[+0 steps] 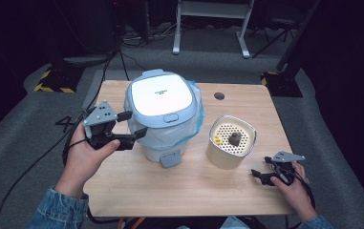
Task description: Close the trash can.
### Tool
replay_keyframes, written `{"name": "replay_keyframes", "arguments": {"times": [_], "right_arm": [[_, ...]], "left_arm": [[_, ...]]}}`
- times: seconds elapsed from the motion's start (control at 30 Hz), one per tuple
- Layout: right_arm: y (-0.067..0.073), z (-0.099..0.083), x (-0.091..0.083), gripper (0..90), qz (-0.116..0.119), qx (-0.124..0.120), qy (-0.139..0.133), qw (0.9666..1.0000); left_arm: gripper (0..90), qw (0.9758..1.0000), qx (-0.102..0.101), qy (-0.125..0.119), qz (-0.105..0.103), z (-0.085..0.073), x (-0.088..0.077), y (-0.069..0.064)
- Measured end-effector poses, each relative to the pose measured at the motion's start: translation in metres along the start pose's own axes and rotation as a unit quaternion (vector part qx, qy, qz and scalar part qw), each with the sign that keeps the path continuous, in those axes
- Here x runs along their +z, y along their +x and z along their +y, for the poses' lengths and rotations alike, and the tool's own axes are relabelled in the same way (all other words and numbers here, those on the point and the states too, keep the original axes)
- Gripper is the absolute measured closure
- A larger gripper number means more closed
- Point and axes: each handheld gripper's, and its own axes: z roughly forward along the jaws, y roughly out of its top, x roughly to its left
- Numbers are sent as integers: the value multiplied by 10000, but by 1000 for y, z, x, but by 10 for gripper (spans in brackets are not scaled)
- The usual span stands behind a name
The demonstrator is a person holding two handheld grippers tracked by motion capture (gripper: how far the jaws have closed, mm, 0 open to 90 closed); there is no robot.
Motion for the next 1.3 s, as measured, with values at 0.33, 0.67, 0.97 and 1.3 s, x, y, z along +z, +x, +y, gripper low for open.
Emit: {"name": "replay_keyframes", "arguments": {"times": [0.33, 0.67, 0.97, 1.3], "right_arm": [[0, 0, 0, 145, -3, -17, 0, 10000], [0, 0, 0, 145, -5, -18, 0, 10000], [0, 0, 0, 145, -5, -19, 0, 10000], [0, 0, 0, 145, -5, -18, 0, 10000]], "left_arm": [[279, 9995, -80, 49, 313, -40, 0, 4], [267, 9987, -395, 78, 322, -89, 8, 4], [267, 9953, -763, 494, 324, -130, 23, 10], [268, 9881, -818, 1150, 609, -164, 35, 21]]}}
